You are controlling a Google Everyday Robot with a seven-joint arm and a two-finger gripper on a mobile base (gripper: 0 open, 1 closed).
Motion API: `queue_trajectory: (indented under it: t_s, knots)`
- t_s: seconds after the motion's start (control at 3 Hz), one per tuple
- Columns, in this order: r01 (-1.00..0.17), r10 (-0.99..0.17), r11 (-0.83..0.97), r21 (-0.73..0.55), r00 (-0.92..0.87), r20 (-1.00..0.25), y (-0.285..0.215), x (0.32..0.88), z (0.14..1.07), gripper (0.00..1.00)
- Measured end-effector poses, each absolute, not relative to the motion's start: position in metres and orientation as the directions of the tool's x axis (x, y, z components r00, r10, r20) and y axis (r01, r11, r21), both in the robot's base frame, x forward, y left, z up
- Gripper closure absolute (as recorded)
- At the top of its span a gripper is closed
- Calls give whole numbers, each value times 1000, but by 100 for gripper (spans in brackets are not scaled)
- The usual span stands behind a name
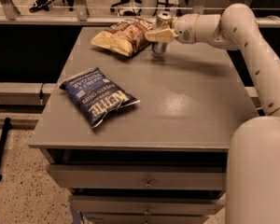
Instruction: Move redbull can near brown chip bag
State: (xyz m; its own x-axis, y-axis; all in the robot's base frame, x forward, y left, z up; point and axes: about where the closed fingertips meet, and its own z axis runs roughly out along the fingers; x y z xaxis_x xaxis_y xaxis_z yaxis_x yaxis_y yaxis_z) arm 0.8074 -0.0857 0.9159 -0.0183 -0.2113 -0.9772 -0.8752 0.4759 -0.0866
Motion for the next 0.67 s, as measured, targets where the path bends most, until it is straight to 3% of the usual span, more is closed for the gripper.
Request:
queue_trajectory:
  t_s: [0.33,0.67]
  knots:
    - [-884,-197,465,-55,-43,-979,-68,816,906,100]
    - [-898,-178,439,-27,-57,-982,-44,824,901,79]
